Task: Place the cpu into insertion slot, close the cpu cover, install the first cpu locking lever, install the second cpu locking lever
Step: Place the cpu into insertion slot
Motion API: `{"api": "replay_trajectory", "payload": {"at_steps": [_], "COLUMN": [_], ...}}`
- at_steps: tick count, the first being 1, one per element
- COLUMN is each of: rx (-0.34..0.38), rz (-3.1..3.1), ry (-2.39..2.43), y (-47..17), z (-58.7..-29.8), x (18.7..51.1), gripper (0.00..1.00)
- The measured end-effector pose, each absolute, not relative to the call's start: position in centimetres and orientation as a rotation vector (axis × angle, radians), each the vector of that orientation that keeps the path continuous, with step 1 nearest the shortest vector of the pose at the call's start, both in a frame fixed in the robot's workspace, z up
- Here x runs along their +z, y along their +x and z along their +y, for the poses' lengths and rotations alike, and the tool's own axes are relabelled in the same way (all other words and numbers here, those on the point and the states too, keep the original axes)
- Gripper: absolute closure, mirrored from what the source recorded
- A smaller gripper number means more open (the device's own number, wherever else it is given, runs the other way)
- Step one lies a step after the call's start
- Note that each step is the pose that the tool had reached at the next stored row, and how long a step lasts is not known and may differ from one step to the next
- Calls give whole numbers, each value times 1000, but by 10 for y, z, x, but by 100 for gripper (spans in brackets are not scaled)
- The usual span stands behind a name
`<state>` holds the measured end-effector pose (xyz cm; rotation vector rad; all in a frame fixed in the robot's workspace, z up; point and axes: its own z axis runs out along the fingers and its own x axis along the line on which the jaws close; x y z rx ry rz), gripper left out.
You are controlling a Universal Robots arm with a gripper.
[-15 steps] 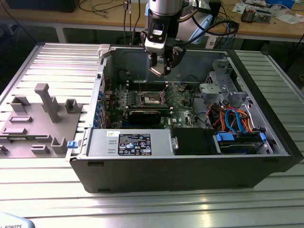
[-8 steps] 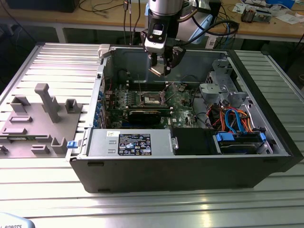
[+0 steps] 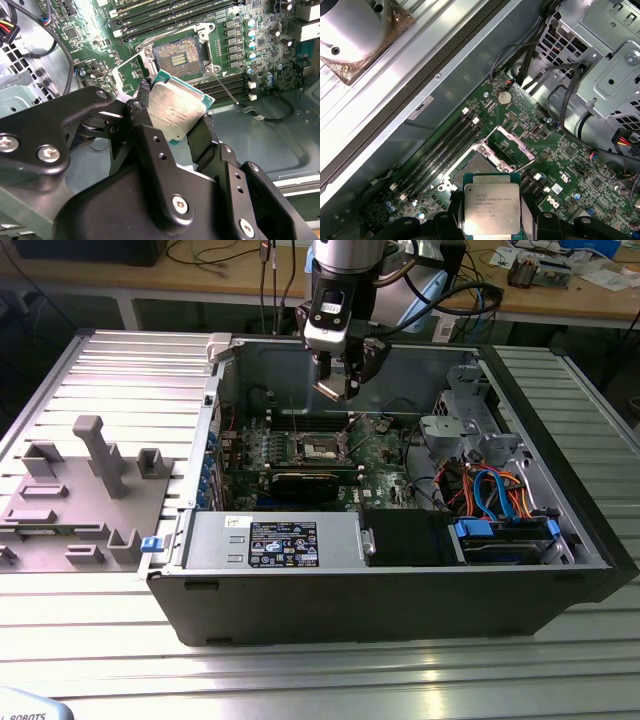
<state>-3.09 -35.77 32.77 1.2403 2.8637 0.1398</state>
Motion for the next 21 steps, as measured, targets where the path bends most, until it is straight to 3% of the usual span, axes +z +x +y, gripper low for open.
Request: {"api": "replay_trajectory", "payload": {"at_steps": [21], "rx": [134], "rz": [2851], "ry": [1265], "y": [-31], "z": [-358], "x": [328], "gripper": [46]}}
